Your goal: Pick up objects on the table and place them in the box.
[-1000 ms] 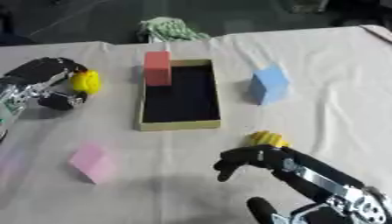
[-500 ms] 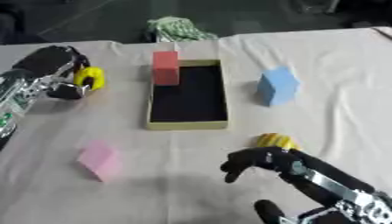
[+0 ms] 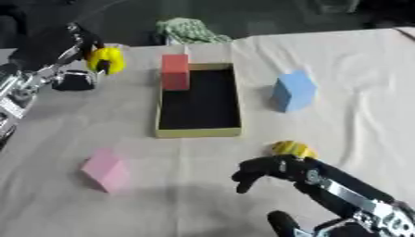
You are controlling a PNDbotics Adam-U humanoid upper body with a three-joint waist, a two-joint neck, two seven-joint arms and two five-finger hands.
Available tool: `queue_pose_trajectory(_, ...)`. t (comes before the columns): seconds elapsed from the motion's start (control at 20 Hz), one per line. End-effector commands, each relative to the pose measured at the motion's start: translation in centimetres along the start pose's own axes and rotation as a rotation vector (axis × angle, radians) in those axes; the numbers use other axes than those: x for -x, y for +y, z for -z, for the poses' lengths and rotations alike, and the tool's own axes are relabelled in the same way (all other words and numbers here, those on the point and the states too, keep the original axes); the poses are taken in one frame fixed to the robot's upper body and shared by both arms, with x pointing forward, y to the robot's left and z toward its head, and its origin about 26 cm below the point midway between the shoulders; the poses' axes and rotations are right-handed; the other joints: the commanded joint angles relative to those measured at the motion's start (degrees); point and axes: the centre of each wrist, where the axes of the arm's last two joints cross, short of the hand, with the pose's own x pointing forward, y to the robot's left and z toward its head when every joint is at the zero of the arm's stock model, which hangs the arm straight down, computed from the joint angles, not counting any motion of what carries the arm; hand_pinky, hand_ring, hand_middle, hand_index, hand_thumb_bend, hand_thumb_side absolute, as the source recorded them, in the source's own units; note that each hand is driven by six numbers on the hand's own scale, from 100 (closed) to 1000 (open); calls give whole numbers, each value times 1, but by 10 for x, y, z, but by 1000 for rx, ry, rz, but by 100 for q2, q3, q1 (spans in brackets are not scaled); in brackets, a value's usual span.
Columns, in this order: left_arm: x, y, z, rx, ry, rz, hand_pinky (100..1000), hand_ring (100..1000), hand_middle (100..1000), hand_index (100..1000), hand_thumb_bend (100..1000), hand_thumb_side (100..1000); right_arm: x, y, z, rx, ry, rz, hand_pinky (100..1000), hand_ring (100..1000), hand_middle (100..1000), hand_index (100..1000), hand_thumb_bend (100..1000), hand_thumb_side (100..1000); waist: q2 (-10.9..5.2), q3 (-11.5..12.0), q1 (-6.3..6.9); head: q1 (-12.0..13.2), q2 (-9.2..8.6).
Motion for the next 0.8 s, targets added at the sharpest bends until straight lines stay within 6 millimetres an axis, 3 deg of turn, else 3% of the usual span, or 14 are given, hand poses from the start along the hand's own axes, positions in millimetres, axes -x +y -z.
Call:
queue_pose_trajectory(0.05, -18, 20, 7, -38, -112, -1, 531, 393, 346, 584, 100, 228, -7, -5, 2, -13, -17, -26, 809, 838, 697, 938, 100, 434, -119, -18, -6, 1, -79)
queue_pose_trajectory(0.35, -51, 14, 20, 15, -225, -18, 541, 409, 370, 603, 100, 241, -7, -5, 4, -17, -28, -22, 809, 838, 696, 938, 100, 435, -120, -78, -12, 7, -84)
queue_pose_trajectory(0.8, -49, -24, 34, 63, -111, 1, 563, 436, 423, 651, 100, 250, -7, -5, 8, -28, -44, -12, 809, 838, 696, 938, 100, 438, -114, -177, -17, 72, -112)
